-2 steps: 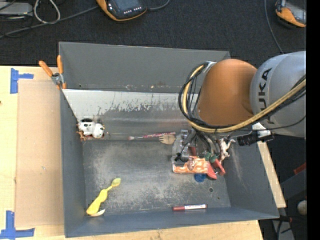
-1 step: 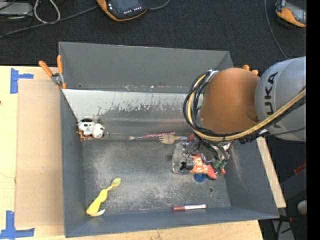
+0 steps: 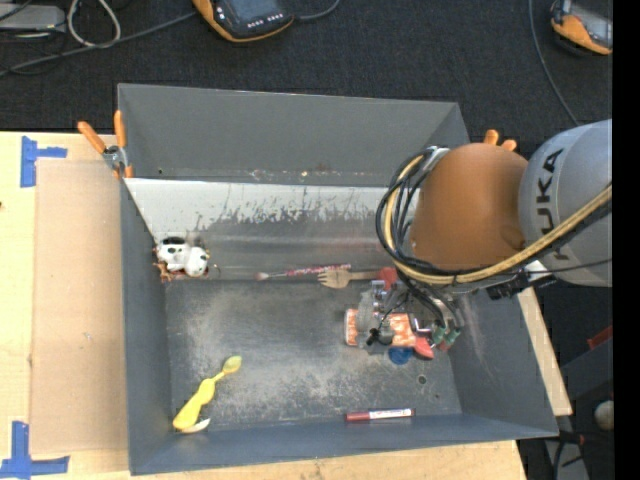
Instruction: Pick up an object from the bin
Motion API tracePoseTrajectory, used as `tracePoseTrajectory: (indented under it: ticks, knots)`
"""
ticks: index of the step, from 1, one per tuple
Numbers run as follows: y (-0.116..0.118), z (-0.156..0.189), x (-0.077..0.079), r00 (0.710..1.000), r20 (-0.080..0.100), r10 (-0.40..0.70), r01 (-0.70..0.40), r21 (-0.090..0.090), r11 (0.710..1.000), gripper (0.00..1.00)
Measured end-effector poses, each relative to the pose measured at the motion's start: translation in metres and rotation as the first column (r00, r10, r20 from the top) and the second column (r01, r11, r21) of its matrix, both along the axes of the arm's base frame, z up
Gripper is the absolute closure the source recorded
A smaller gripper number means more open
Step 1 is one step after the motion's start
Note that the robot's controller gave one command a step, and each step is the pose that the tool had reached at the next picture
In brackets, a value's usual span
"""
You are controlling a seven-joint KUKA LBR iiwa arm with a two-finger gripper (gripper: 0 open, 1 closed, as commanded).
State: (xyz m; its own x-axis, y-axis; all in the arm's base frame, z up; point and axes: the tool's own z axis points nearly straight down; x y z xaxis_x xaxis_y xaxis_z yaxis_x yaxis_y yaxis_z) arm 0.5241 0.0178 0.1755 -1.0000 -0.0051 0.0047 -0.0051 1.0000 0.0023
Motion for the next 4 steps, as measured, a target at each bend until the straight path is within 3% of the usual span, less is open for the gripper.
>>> tracePoseTrajectory:
  ticks: [1, 2, 3, 4]
  knots:
    - [-0.030, -0.007, 0.005, 0.986, 0.000, -0.167, 0.167, 0.000, 0.986, 1.00]
    - [-0.040, -0.013, 0.002, 1.000, 0.000, -0.004, 0.004, 0.001, 1.000, 1.00]
    - [-0.043, -0.034, 0.006, 0.984, -0.002, -0.178, 0.178, -0.001, 0.984, 1.00]
    - [-0.048, -0.034, 0.006, 0.997, -0.001, -0.083, 0.083, 0.000, 0.997, 1.00]
